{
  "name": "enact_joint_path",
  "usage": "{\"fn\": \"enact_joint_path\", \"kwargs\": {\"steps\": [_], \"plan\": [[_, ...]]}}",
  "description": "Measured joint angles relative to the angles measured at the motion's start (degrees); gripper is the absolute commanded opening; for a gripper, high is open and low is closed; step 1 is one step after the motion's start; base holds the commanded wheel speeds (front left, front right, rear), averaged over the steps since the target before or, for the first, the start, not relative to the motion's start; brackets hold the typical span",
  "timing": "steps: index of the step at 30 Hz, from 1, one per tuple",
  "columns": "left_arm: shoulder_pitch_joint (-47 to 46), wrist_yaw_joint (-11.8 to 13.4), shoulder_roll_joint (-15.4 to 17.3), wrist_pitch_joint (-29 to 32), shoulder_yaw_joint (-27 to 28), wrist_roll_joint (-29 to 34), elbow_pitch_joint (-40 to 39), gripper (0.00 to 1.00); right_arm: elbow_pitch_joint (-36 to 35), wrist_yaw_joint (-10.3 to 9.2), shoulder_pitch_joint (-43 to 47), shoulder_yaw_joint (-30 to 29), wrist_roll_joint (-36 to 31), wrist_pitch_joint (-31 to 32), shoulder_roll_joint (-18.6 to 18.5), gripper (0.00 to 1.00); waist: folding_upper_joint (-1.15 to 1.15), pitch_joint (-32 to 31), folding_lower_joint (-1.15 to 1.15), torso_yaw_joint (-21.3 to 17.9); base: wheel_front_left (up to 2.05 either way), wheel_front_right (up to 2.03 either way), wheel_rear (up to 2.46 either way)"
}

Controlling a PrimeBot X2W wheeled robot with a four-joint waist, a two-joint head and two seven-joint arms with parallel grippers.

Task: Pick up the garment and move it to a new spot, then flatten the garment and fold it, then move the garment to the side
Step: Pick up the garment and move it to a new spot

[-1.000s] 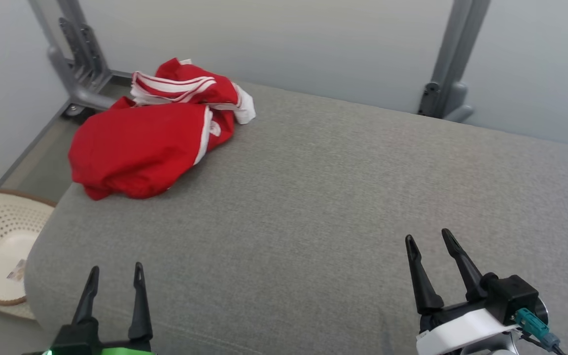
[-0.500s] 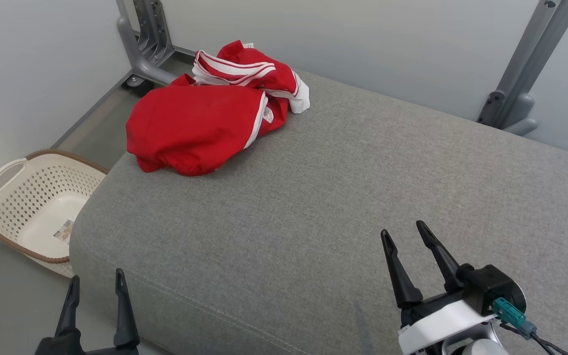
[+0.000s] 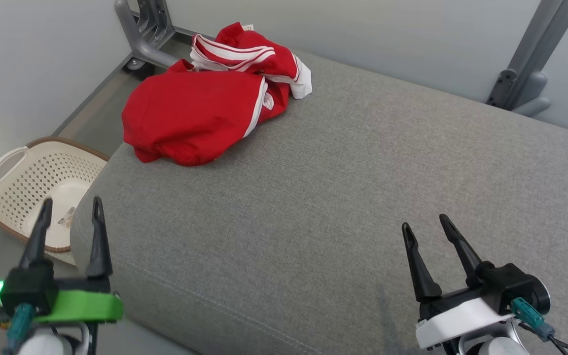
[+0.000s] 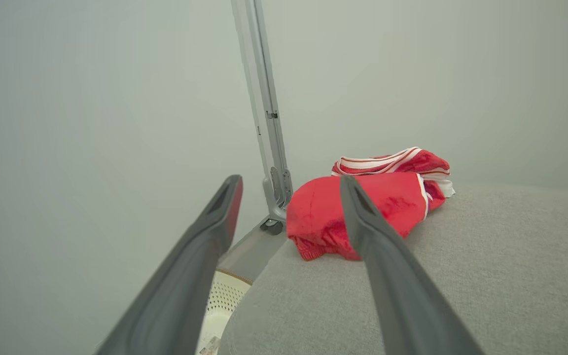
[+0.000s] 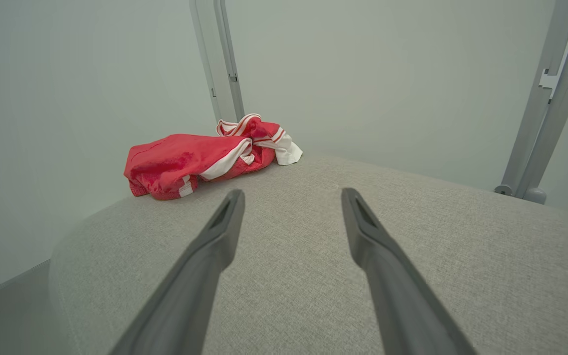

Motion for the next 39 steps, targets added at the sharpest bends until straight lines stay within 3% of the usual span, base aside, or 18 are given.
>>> {"fn": "enact_joint_path", "kwargs": {"steps": [4, 5, 12, 22, 27, 39], "plan": [[-10.5, -2.1, 5.5, 1.3, -1.3, 2.1, 1.9, 1.0, -0.6, 0.0, 0.1, -0.2, -1.8, 0.0, 0.0, 1.0, 0.0, 1.9, 0.0, -0.5, 0.0, 0.0, 0.0], [-10.5, -2.1, 5.5, 1.3, -1.3, 2.1, 1.9, 1.0, -0.6, 0.0, 0.1, -0.2, -1.8, 0.0, 0.0, 1.0, 0.0, 1.9, 0.0, -0.5, 0.0, 0.0, 0.0], [-28.0, -4.3, 15.1, 9.3, -5.4, 1.8, 11.7, 1.0, -1.2, 0.0, -1.3, -0.3, -4.9, 0.0, 0.0, 1.0, 0.0, 5.8, 0.0, -3.6, 0.0, 0.0, 0.0], [-39.2, -4.6, 22.6, 16.6, -23.2, -10.1, 27.0, 1.0, -2.9, 0.01, -2.6, -2.3, -7.9, 0.0, 0.0, 1.0, 0.0, 11.1, 0.0, -10.0, 0.0, 0.0, 0.0], [-41.2, -4.6, 23.9, 17.3, -30.9, -16.4, 32.4, 1.0, -4.7, 0.01, -2.9, -4.4, -9.5, 0.0, -0.1, 1.0, 0.0, 14.0, 0.0, -12.4, 0.0, 0.0, 0.0], [-45.6, -4.6, 23.1, 15.1, -35.8, -25.0, 47.6, 1.0, -7.7, 0.01, -2.8, -5.4, -10.8, 0.0, -1.1, 1.0, 0.0, 20.9, 0.0, -16.2, 0.0, 0.0, 0.0]]}}
